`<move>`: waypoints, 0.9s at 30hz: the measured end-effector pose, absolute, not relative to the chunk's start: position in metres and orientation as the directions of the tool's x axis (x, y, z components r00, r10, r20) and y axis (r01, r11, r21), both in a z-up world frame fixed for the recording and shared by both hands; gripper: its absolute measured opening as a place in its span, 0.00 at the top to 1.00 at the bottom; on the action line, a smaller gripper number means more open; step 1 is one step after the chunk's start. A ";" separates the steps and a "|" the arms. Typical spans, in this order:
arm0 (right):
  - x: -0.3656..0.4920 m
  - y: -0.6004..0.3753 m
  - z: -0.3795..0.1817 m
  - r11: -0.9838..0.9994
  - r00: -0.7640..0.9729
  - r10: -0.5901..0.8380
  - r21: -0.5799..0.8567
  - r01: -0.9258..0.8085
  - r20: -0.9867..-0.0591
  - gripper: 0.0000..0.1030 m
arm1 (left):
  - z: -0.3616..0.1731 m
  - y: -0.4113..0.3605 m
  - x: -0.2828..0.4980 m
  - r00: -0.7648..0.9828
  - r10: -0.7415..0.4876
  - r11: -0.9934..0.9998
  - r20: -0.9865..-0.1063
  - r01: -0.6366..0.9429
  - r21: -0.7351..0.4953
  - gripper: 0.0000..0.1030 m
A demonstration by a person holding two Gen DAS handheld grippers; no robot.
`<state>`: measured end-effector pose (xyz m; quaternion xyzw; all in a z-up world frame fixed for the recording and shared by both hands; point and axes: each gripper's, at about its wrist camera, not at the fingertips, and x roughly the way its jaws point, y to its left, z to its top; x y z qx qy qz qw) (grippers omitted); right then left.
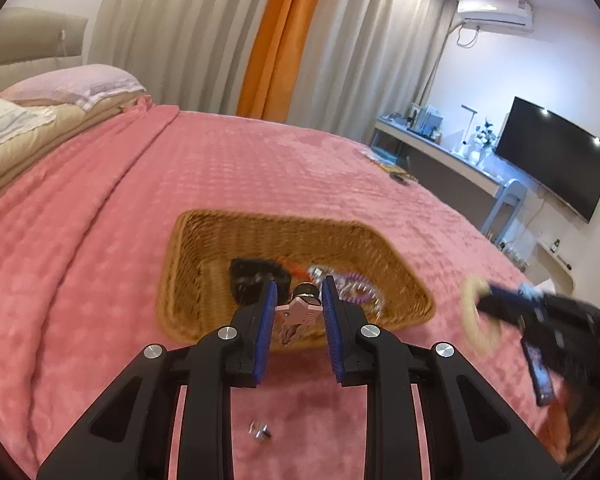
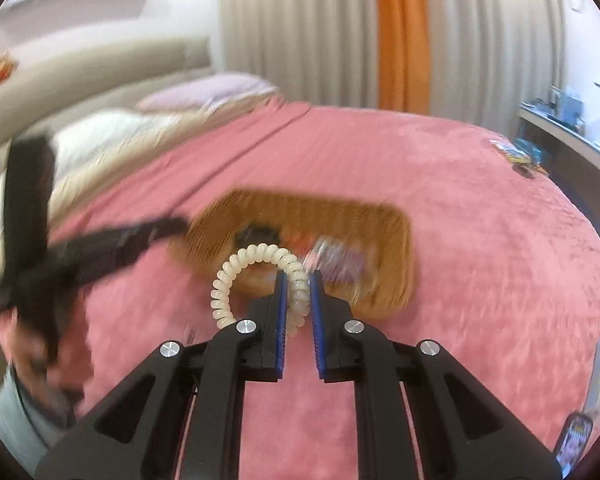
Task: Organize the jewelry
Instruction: 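Carry silver clip and cream coil into the basket and open both tools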
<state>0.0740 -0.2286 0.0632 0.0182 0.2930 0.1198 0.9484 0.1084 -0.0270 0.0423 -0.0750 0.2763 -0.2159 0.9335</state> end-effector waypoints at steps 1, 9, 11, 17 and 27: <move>0.084 -0.231 0.067 0.973 0.810 0.231 0.106 -0.206 -0.540 0.91 | 0.045 -0.029 0.111 0.759 -0.444 0.896 -0.476 0.365 -0.254 0.79; 0.158 -0.237 0.049 0.981 0.807 0.191 0.144 -0.133 -0.559 0.91 | 0.049 -0.061 0.138 0.826 -0.372 0.926 -0.425 0.365 -0.100 0.79; 0.174 -0.236 0.036 0.981 0.791 0.186 0.151 -0.119 -0.583 0.91 | 0.041 -0.065 0.151 0.816 -0.369 0.926 -0.445 0.361 -0.105 0.79; 0.194 -0.240 0.003 0.980 0.758 0.188 0.176 -0.098 -0.625 0.91 | 0.016 -0.069 0.177 0.790 -0.365 0.928 -0.492 0.351 -0.126 0.78; 0.189 -0.252 0.001 0.968 0.772 0.216 0.233 -0.091 -0.598 0.44 | 0.017 -0.062 0.174 0.798 -0.371 0.928 -0.475 0.335 -0.162 0.52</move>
